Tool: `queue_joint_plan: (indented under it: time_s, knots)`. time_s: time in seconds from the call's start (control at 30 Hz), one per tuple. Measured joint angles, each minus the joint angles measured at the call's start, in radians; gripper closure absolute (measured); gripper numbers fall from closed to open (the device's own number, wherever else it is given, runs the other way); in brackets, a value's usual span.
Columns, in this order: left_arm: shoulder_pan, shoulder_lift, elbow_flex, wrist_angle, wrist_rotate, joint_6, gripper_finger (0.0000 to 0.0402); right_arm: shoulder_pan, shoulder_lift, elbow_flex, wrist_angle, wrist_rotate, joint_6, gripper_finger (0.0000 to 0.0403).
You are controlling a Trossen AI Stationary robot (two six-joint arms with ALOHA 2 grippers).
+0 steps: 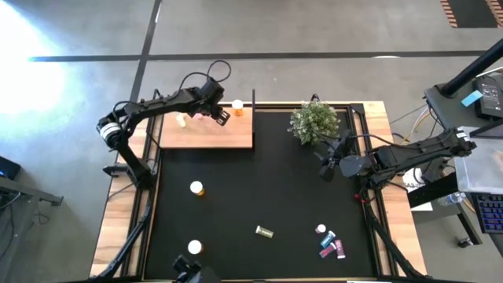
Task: Pick and place medicine bottles onto shelf by color
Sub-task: Put the top left blue medicine bottle on the shelf
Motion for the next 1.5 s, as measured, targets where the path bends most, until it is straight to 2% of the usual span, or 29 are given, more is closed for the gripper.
queue_joint_plan:
  time_s: [0.5,0.67,1.5]
  knots:
    - [0.010,0.000,-0.008,0.000,0.007,0.008,0.0299,0.000,0.000,0.000,0.000,-0.011,0.000,0.0158]
    - [0.010,0.000,-0.008,0.001,0.050,0.009,0.0299,0.000,0.000,0.000,0.000,-0.013,0.000,0.0158]
    - [0.010,0.000,-0.012,0.001,0.057,0.035,0.0299,0.000,0.000,0.000,0.000,-0.013,0.000,0.0158]
